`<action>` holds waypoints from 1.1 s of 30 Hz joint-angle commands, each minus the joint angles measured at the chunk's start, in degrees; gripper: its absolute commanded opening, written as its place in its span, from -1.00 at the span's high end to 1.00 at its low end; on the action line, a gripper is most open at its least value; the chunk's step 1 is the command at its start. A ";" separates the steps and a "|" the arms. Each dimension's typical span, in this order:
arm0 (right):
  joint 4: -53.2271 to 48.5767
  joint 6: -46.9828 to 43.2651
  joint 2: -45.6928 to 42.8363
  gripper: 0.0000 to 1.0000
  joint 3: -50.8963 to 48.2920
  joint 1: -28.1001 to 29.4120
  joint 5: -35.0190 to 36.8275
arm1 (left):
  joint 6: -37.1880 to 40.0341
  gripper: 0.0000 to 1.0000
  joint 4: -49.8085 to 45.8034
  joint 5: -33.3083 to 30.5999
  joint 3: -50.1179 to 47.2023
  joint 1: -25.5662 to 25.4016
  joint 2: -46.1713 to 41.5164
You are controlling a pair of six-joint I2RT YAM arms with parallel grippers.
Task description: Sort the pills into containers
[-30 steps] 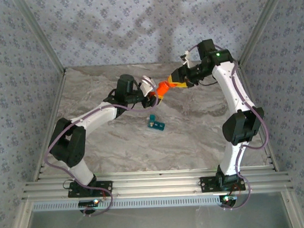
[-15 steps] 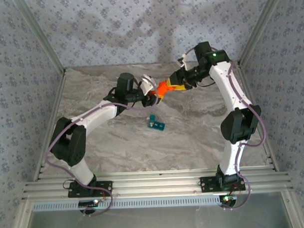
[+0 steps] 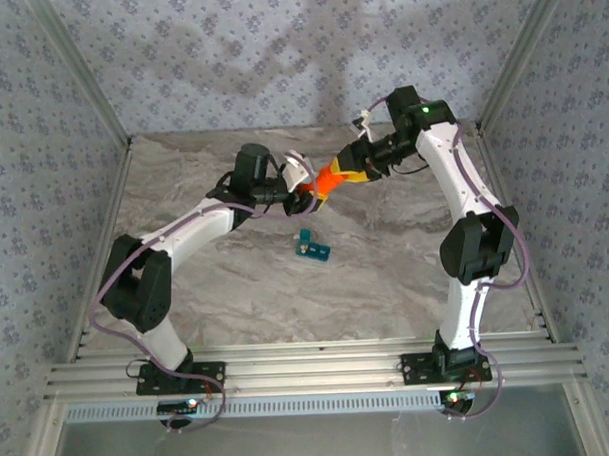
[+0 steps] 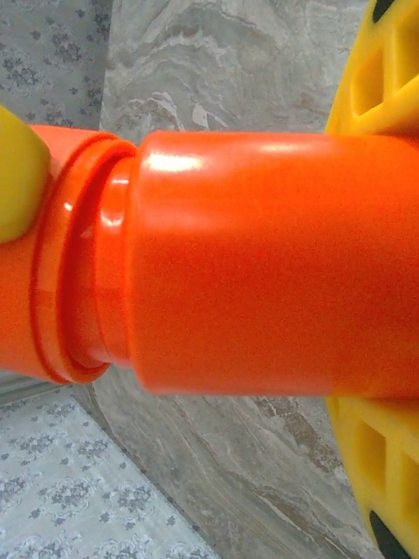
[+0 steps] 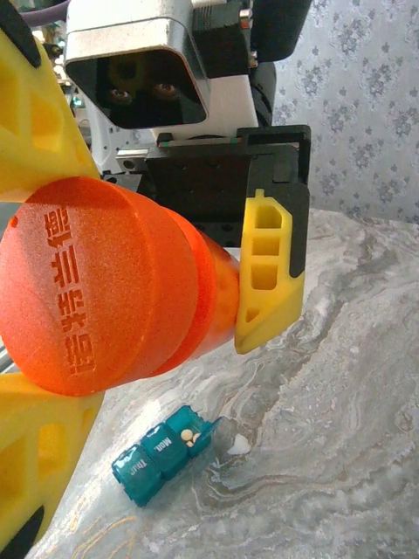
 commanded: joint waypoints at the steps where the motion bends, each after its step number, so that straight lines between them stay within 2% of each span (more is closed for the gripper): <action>1: -2.86 -3.23 0.18 0.22 0.20 0.17 -4.39 | 3.62 1.00 -3.04 5.22 2.80 -0.09 -1.56; 10: -3.91 -5.02 -1.09 0.23 -3.28 -0.57 -4.96 | 9.72 1.00 -13.28 9.56 6.96 -0.04 -1.47; 22: -4.38 -4.58 0.17 0.30 -3.27 1.62 -4.69 | 9.96 1.00 -13.58 10.29 8.48 -0.08 -0.94; 29: -4.79 -4.70 0.99 0.30 -4.17 2.22 -9.35 | 10.34 1.00 -12.38 9.50 8.38 -0.39 -1.27; 33: -6.49 -4.77 2.28 0.30 -2.57 2.52 -6.74 | 13.06 1.00 -15.61 9.08 9.67 -0.97 -0.95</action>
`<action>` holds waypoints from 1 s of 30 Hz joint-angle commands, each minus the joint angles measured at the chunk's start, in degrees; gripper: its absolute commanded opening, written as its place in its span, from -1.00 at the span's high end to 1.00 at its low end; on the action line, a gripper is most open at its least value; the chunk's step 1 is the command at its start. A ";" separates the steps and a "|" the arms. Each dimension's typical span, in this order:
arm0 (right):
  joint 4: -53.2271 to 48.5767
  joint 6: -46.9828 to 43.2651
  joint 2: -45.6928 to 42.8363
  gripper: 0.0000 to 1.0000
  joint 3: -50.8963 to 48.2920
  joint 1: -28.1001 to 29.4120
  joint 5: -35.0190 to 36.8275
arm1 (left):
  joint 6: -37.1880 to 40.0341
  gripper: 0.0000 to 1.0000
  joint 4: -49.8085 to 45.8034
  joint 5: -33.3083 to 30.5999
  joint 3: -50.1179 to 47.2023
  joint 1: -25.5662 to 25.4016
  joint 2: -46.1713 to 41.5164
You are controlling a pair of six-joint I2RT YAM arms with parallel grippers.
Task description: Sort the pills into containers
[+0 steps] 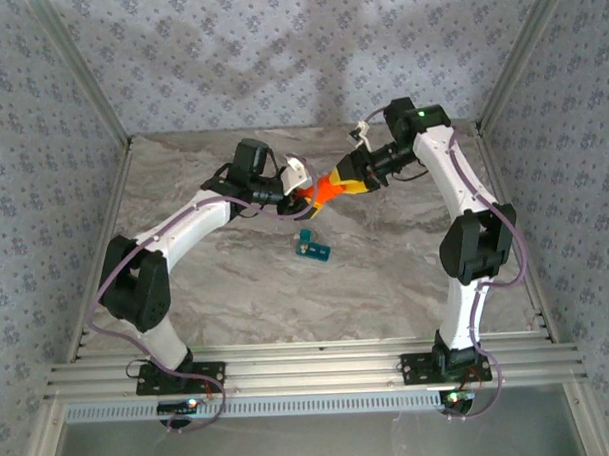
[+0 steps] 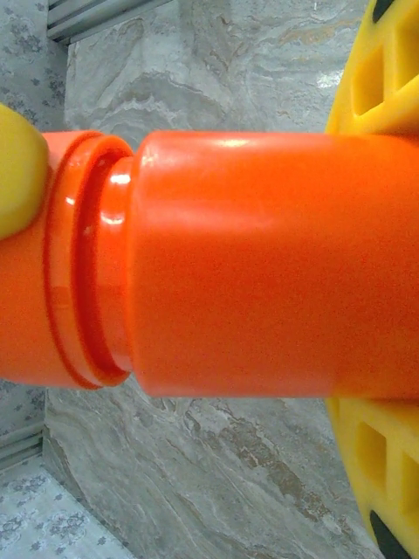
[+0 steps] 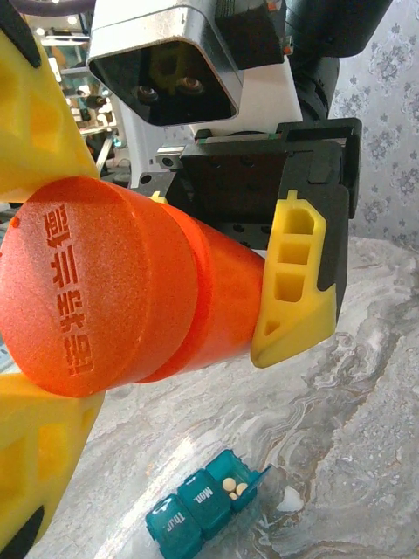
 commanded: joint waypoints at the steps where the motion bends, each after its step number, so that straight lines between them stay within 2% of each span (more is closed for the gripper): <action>1: -1.84 -0.58 2.24 0.30 1.20 2.02 -0.85 | 3.84 1.00 0.66 3.61 4.19 -1.88 -0.86; 9: -1.69 1.53 3.53 0.31 4.41 3.72 5.34 | 6.78 1.00 -3.49 3.84 6.47 -2.54 -0.07; 14: -2.70 -0.25 4.73 0.32 4.47 4.56 0.73 | 5.53 1.00 -1.07 3.23 5.97 -2.89 -0.06; 23: 5.84 3.61 1.45 0.32 -3.17 3.99 -7.02 | 0.52 1.00 6.54 3.02 3.33 -2.76 -1.43; 30: 5.32 2.74 1.38 0.33 -3.37 3.54 -10.54 | -1.45 1.00 8.10 4.31 3.66 -2.71 -1.24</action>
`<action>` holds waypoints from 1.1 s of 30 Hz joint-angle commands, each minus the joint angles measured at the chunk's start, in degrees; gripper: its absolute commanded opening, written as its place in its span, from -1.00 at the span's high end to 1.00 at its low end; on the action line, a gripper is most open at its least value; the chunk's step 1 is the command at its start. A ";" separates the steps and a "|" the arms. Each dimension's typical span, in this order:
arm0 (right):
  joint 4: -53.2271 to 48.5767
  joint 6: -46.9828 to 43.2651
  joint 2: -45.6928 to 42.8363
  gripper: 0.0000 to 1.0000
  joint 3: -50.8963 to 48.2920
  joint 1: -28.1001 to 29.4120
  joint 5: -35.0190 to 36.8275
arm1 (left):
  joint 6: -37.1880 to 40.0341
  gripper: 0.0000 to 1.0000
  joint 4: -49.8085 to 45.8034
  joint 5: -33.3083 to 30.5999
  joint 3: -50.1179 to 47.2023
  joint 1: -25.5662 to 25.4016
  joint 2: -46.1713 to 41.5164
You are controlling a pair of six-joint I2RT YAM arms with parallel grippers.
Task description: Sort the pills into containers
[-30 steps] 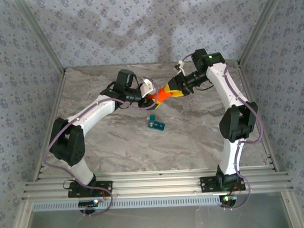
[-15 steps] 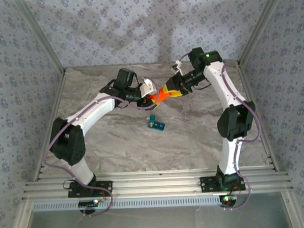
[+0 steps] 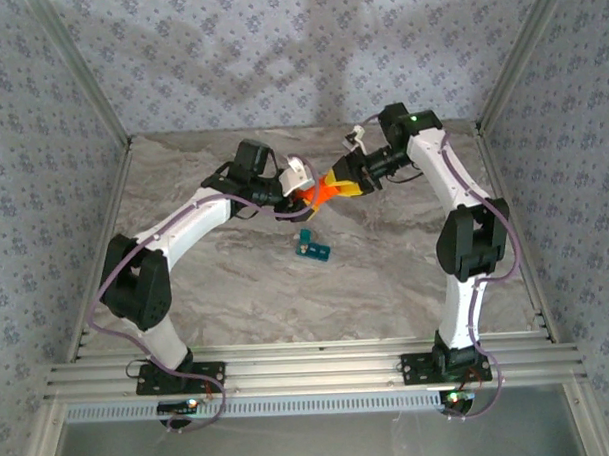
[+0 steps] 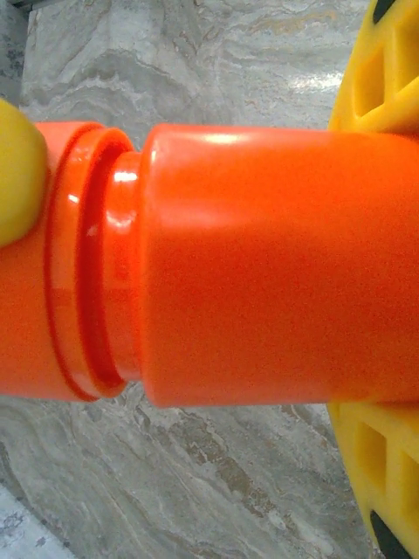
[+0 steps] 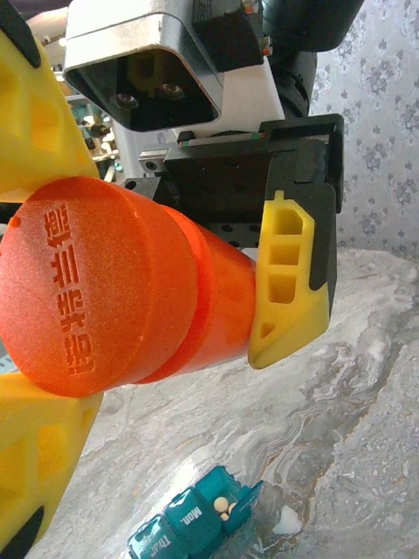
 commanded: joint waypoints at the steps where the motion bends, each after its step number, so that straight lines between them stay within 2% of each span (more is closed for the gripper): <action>1: 0.41 0.07 -0.36 0.33 -0.61 2.90 -7.09 | -1.69 1.00 13.00 8.66 2.40 -2.76 -1.75; 10: -0.18 1.01 -0.08 0.27 0.57 2.70 -4.83 | -1.90 1.00 12.85 6.93 2.05 -2.85 -1.60; 17: 0.84 3.84 -0.75 -0.07 3.20 2.10 -2.02 | -4.86 1.00 17.39 4.28 -0.52 -2.57 -2.10; 33: 11.84 12.14 -7.70 -0.63 0.56 -0.06 -0.86 | -15.61 1.00 27.97 0.22 -3.58 -0.89 -2.37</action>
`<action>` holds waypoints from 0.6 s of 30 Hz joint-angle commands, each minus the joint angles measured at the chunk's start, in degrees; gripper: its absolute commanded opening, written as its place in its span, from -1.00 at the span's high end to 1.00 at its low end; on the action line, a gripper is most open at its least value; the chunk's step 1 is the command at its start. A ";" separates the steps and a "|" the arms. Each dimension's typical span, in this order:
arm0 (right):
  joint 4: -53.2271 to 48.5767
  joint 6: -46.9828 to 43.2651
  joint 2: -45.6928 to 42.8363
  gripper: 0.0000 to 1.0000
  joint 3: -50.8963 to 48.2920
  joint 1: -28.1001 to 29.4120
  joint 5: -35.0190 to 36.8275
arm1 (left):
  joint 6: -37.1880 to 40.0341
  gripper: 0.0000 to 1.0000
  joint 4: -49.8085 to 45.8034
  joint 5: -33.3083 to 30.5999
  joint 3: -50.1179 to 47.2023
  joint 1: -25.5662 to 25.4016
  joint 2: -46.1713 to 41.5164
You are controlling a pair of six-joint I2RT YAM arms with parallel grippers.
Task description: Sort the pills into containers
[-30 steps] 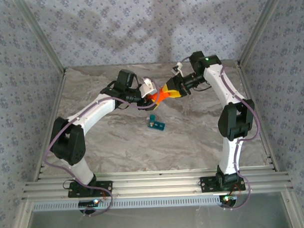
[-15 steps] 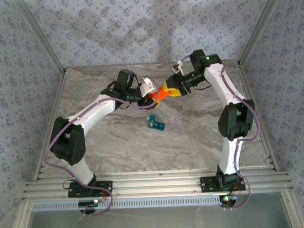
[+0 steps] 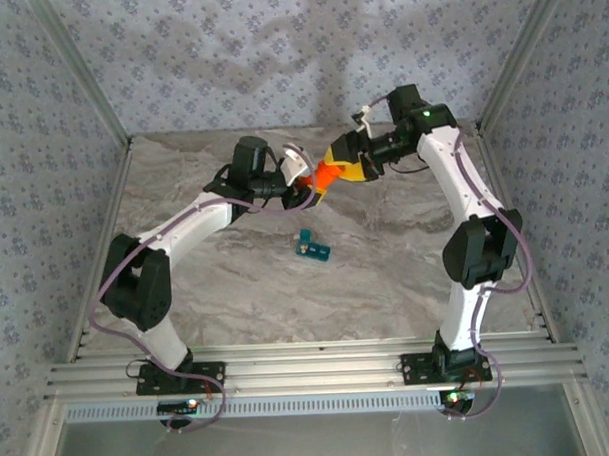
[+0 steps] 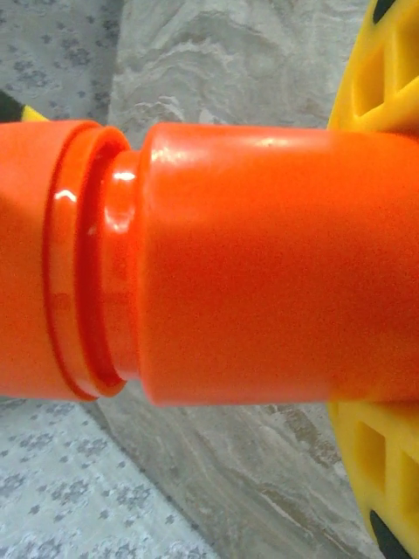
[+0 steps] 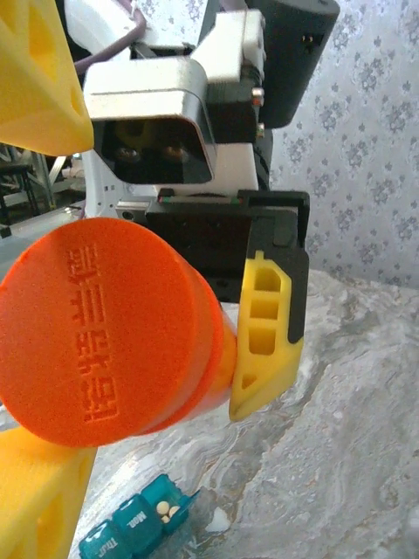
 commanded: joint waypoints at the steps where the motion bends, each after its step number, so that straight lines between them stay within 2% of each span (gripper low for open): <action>1: 3.64 2.92 -3.43 -0.66 -2.28 0.54 -2.52 | -5.00 1.00 9.47 0.61 -0.13 -0.66 -2.43; 4: 7.66 5.07 -5.63 -0.76 -5.25 -0.02 -2.60 | -7.46 1.00 11.54 0.03 -0.40 -0.48 -2.61; 11: 16.06 9.74 -12.36 -0.79 -12.56 -2.94 -3.60 | -13.44 1.00 15.96 -1.85 -0.40 -0.09 -3.13; 13: 19.58 12.29 -14.63 -0.79 -14.63 -4.32 -4.13 | -15.64 1.00 17.45 -2.06 -0.12 0.08 -3.05; 15: 27.34 17.75 -17.50 -0.77 -17.72 -5.71 -4.02 | -18.21 1.00 18.95 -2.32 0.23 0.21 -2.97; 17: 34.46 22.55 -20.09 -0.75 -20.09 -7.23 -0.56 | -20.41 1.00 20.48 -2.18 0.64 0.32 -2.83; 18: 34.81 22.44 -21.12 -0.74 -20.36 -8.06 1.92 | -21.81 1.00 21.34 -2.31 0.83 0.33 -2.72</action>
